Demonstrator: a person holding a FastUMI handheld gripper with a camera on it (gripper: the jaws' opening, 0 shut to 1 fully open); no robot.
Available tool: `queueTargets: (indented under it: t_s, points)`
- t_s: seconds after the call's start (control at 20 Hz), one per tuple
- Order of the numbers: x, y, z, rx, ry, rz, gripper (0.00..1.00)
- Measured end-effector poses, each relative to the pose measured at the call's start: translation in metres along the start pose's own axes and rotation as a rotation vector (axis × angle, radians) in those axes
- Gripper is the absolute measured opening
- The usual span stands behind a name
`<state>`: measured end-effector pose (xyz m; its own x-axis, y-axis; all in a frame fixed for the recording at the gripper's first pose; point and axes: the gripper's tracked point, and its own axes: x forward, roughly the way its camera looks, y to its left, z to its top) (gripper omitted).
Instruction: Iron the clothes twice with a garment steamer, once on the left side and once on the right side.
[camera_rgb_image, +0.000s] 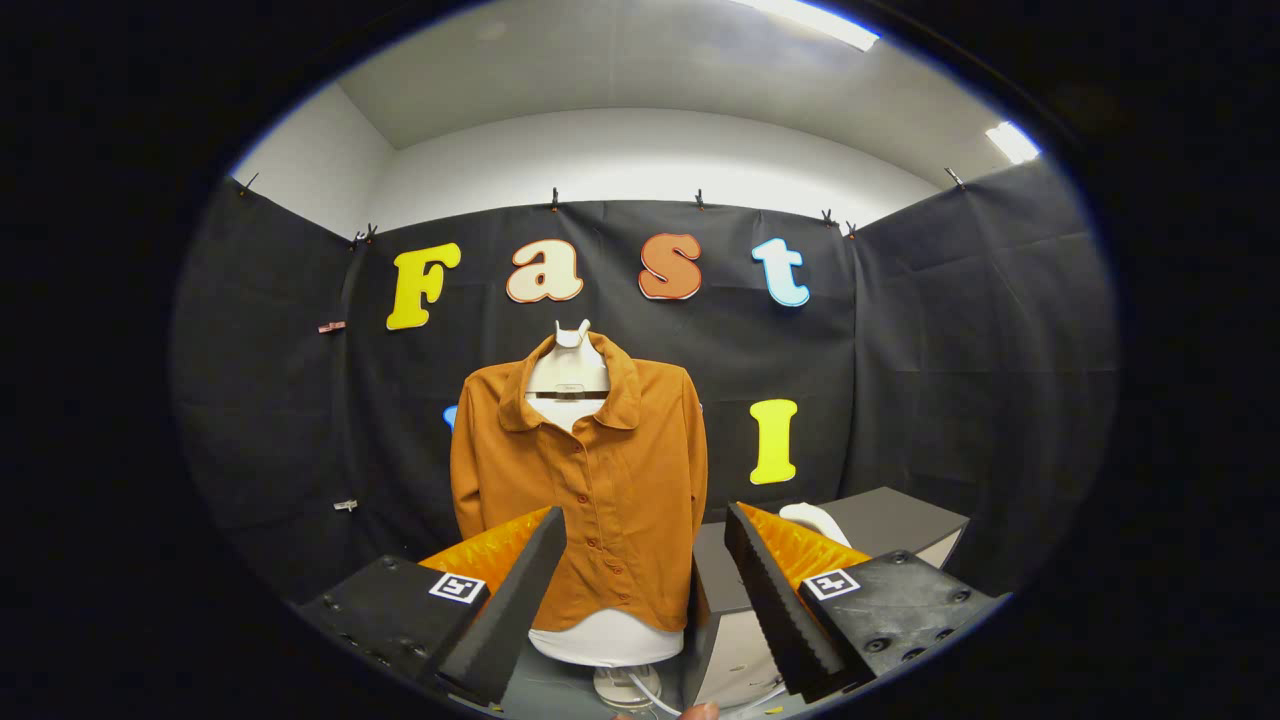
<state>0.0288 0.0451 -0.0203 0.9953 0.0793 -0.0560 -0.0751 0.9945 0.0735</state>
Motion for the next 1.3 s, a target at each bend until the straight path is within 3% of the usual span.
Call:
queueTargets:
  t_s: [0.4,0.65,0.95,1.3]
  points:
    - [0.011,-0.008,0.007,0.017,0.005,0.005,0.99]
    - [0.031,-0.058,0.018,-0.028,0.054,-0.031,0.99]
    - [0.072,-0.145,-0.009,-0.054,0.243,-0.077,0.99]
    - [0.137,-0.245,-0.115,0.023,0.604,-0.064,1.00]
